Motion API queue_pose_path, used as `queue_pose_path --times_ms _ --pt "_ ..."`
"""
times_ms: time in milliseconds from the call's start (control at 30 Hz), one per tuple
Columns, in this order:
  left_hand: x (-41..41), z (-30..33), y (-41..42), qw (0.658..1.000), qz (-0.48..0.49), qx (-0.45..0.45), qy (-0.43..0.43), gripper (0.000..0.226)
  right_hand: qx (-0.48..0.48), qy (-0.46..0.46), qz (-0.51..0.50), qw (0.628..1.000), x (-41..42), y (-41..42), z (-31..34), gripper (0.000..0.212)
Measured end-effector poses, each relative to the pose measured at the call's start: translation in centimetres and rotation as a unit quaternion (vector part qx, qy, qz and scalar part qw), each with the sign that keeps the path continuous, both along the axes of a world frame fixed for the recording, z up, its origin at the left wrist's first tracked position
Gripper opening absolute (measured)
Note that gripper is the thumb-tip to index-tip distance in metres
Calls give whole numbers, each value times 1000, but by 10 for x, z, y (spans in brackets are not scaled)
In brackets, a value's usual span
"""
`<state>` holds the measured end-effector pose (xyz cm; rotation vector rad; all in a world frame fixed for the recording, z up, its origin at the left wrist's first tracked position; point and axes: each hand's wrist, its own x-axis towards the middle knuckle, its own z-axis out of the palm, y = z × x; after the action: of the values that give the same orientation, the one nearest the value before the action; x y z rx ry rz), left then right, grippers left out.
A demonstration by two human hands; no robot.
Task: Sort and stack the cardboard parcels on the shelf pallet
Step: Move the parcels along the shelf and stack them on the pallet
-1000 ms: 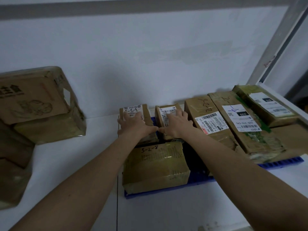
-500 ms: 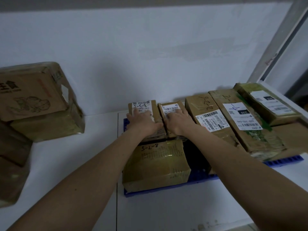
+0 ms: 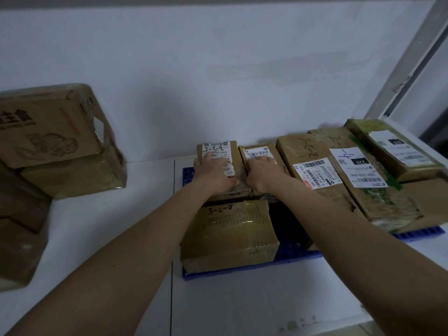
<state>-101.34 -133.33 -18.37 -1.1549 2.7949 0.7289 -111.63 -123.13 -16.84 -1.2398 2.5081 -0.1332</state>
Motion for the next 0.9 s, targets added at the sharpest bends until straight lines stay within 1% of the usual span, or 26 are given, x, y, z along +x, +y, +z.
queue_pose_path --times_ms 100,167,200,233,267,367,533,600,800,900 --pt "9 6 -3 996 43 38 70 70 -9 0 -2 1000 5 -2 5 42" --pt "21 8 -8 990 70 56 107 61 -18 14 7 1000 10 -3 10 52" --pt "28 9 -10 989 75 56 111 55 -22 24 14 999 13 -4 14 54" --pt "35 10 -13 989 79 58 107 51 -25 32 21 999 16 -6 17 53" --pt "44 11 -15 990 87 59 95 51 -27 37 31 998 20 -8 21 51" --pt "72 16 -21 991 119 44 42 61 -25 36 59 997 33 -15 32 45" --pt "122 32 -20 989 144 3 13 53 -32 49 127 990 67 -28 49 40" --pt "145 38 -16 987 158 -18 -4 52 -47 33 152 987 86 -36 51 40" --pt "222 48 0 962 254 -81 -59 55 -61 3 244 968 159 -56 50 44" --pt "253 59 3 954 259 -124 -83 49 -57 -10 283 957 192 -60 50 46"
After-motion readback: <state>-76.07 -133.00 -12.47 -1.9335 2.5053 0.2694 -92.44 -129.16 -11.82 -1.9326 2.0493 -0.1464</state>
